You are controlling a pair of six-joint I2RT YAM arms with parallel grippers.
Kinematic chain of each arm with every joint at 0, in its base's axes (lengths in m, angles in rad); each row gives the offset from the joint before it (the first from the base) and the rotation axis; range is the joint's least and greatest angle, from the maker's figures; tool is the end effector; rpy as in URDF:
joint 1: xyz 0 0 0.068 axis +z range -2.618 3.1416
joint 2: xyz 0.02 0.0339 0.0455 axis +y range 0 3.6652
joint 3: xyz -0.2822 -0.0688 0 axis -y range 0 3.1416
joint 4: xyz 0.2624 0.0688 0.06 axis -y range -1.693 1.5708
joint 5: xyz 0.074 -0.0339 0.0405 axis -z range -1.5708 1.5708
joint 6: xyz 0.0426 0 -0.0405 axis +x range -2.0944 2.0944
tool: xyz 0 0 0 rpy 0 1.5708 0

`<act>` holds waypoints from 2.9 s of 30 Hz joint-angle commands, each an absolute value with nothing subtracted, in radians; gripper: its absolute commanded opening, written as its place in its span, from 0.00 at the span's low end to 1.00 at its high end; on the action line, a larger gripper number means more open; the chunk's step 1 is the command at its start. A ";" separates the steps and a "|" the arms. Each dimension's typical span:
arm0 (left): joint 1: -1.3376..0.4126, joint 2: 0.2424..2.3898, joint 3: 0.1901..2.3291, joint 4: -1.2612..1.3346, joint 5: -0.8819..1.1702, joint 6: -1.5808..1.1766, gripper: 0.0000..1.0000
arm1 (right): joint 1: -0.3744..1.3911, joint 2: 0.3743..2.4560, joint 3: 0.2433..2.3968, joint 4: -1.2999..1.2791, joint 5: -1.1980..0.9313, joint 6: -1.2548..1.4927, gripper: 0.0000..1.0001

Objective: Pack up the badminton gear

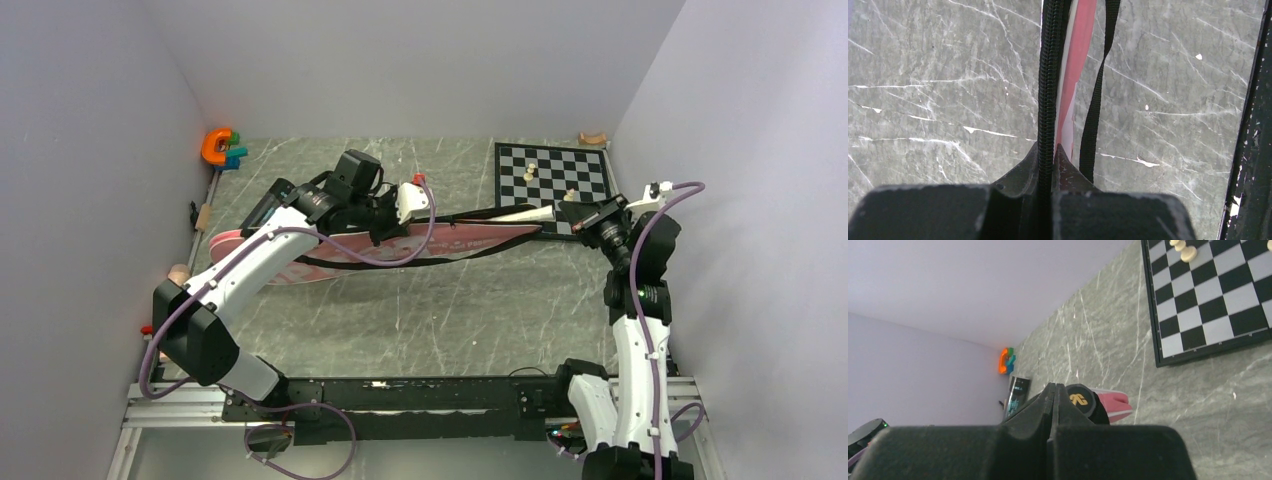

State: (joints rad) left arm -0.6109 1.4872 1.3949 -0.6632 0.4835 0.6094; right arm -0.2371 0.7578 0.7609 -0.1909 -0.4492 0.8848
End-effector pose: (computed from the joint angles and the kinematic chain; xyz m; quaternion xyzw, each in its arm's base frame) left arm 0.2709 -0.2139 0.3537 0.5885 0.6761 -0.2201 0.3848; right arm 0.1867 -0.0261 0.3473 0.2792 0.7114 0.3605 0.5348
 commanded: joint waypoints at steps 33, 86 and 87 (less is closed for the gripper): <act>-0.610 1.410 1.404 -0.580 0.494 0.613 0.00 | -0.241 0.764 0.755 -0.190 -0.490 0.931 0.00; -0.610 1.403 1.391 -0.583 0.494 0.620 0.00 | 0.223 0.999 0.990 -0.313 -0.124 0.725 0.02; -0.610 1.406 1.393 -0.583 0.497 0.619 0.00 | 0.238 0.994 0.978 -0.313 -0.117 0.733 0.02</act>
State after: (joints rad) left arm -0.6083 1.4517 1.3712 -0.6727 0.4698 0.6102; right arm 0.1768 1.0210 0.9825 -0.3435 -0.1665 0.7219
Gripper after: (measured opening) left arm 0.073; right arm 0.029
